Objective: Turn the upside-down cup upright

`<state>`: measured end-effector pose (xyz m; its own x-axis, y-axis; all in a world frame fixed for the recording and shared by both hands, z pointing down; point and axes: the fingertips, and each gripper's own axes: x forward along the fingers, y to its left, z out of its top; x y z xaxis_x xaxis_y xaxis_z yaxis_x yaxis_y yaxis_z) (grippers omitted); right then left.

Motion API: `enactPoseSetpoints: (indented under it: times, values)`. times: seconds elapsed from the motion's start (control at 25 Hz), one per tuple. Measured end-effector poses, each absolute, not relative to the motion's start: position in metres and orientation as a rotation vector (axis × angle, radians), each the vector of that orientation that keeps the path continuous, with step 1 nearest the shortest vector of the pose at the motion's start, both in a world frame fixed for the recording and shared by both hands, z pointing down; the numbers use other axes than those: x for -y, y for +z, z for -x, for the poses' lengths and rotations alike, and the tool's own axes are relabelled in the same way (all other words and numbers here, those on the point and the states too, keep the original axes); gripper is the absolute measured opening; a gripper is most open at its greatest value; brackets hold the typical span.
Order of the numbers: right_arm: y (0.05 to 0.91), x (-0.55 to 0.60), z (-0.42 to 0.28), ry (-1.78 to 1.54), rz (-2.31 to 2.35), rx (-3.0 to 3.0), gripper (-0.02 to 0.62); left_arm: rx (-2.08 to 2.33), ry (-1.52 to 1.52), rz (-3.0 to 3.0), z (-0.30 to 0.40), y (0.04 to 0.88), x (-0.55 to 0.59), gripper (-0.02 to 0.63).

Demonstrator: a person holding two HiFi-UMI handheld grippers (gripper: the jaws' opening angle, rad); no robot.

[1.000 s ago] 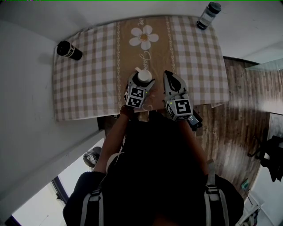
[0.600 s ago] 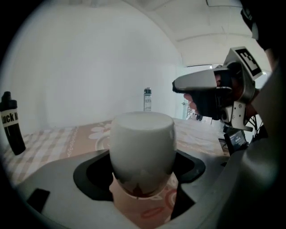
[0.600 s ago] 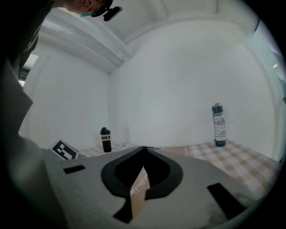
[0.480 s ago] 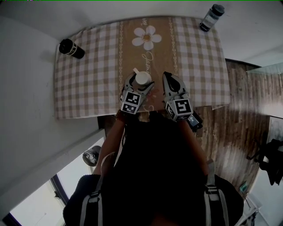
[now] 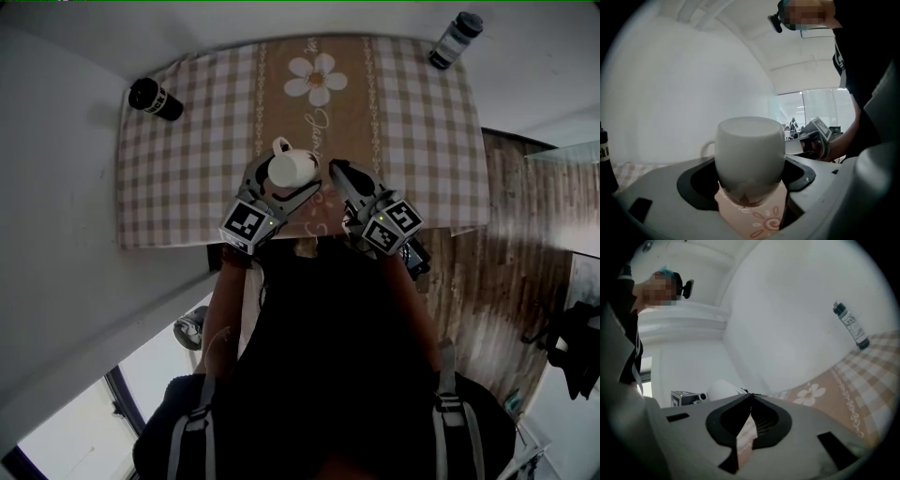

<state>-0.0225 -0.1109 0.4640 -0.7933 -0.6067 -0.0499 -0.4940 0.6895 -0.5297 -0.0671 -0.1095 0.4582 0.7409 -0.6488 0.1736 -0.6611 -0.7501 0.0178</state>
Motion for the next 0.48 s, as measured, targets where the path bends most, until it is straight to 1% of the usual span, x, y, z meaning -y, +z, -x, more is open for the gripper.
enactPoseSetpoints:
  times: [0.04, 0.08, 0.12, 0.16, 0.24, 0.44, 0.48]
  values:
    - [0.462, 0.108, 0.026, -0.757, 0.835, -2.681, 0.003, 1.058, 0.237, -2.868, 0.069, 0.455, 0.107, 0.399]
    - [0.46, 0.106, 0.03, -0.785, 0.774, -2.674, 0.025, 1.047, 0.249, -2.879, 0.071, 0.453, 0.105, 0.399]
    - [0.458, 0.104, 0.034, -0.826, 0.711, -2.66, 0.082, 1.041, 0.27, -2.892, 0.073, 0.452, 0.105, 0.399]
    - [0.458, 0.103, 0.037, -0.87, 0.66, -2.641, 0.125, 1.032, 0.291, -2.905, 0.074, 0.452, 0.105, 0.399]
    - [0.462, 0.102, 0.041, -0.939, 0.608, -2.621, 0.126, 0.989, 0.292, -2.926, 0.076, 0.451, 0.102, 0.399]
    - [0.464, 0.093, 0.048, -1.093, 0.442, -2.562, 0.131, 0.823, 0.166, -3.005, 0.072, 0.433, 0.084, 0.399]
    - [0.461, 0.089, 0.051, -1.142, 0.367, -2.524, 0.167, 0.792, 0.145, -3.021, 0.072, 0.431, 0.08, 0.399]
